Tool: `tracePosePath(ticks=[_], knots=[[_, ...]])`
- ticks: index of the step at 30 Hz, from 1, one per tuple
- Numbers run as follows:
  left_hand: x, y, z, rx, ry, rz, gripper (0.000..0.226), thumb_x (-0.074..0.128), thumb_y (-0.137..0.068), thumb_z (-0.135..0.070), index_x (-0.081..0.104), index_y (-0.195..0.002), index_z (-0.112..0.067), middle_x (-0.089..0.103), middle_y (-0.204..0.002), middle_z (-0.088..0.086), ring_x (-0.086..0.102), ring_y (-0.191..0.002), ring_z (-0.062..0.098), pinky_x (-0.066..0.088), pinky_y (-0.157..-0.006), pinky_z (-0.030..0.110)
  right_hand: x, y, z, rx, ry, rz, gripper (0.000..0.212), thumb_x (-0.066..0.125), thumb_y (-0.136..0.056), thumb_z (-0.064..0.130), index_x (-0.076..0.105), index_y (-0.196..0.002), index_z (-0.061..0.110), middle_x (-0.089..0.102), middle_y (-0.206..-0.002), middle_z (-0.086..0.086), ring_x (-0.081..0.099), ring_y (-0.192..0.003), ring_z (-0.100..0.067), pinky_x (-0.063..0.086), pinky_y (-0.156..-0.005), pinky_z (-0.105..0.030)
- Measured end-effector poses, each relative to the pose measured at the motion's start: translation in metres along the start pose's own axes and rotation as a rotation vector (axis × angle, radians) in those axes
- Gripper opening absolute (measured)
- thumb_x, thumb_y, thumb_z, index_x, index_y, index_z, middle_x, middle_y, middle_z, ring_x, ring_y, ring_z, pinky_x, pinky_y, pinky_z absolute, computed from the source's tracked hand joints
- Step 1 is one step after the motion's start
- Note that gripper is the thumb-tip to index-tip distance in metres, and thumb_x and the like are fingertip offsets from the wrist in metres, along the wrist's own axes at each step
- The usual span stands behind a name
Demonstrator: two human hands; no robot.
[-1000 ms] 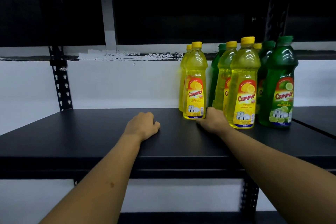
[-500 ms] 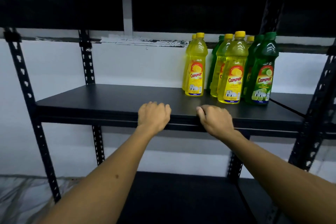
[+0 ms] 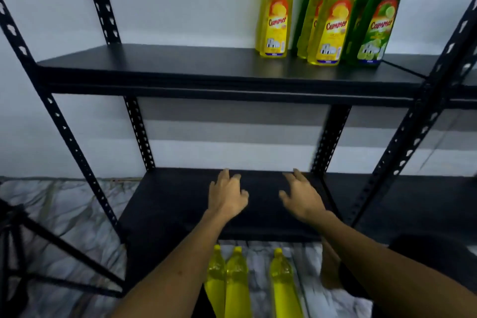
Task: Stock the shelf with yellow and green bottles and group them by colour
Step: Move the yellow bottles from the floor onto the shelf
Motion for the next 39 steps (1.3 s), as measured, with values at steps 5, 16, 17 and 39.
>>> tracePosePath(ticks=[5,16,17,39], knots=[[0.098,0.023,0.036,-0.169,0.096,0.266,0.04,0.056,-0.094,-0.032,0.054,-0.129,-0.012,0.048,-0.137,0.009,0.049,-0.123,0.03,0.045,-0.1,0.046,0.077,0.033,-0.051,0.141,-0.017,0.25,0.056,0.053,-0.097,0.033,0.038,-0.145,0.009,0.042,-0.147,-0.011,0.045,-0.132,-0.03,0.036,-0.107,-0.037],[0.232,0.036,0.06,-0.398,0.218,0.498,0.043,0.061,-0.087,-0.034,0.058,-0.122,-0.01,0.061,-0.125,0.015,0.057,-0.116,0.035,0.049,-0.087,0.036,0.213,0.065,-0.118,0.421,-0.205,0.514,0.044,0.059,-0.089,0.027,0.051,-0.126,0.004,0.06,-0.125,-0.019,0.055,-0.118,-0.036,0.048,-0.091,-0.036],[0.243,0.04,0.068,-0.428,0.213,0.516,0.043,0.061,-0.087,-0.033,0.058,-0.123,-0.01,0.06,-0.127,0.015,0.056,-0.118,0.035,0.049,-0.088,0.036,0.222,0.063,-0.12,0.438,-0.217,0.527,0.046,0.058,-0.09,0.027,0.051,-0.129,0.003,0.059,-0.128,-0.019,0.054,-0.12,-0.036,0.046,-0.092,-0.036],[0.353,0.034,0.13,-0.694,0.017,0.616,0.093,0.076,-0.076,-0.045,0.03,-0.144,-0.001,0.05,-0.125,0.021,0.05,-0.119,0.037,0.047,-0.091,0.041,0.358,0.075,-0.173,1.019,-0.205,0.481,0.089,0.079,-0.07,0.046,0.029,-0.134,0.01,0.043,-0.136,-0.014,0.044,-0.125,-0.039,0.043,-0.092,-0.052]])
Point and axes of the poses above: each hand's wrist, its own y-axis away from the middle knuckle, its own x-axis out of the palm, z = x × y, the point moved 7 cm from there along -y, towards the middle knuckle
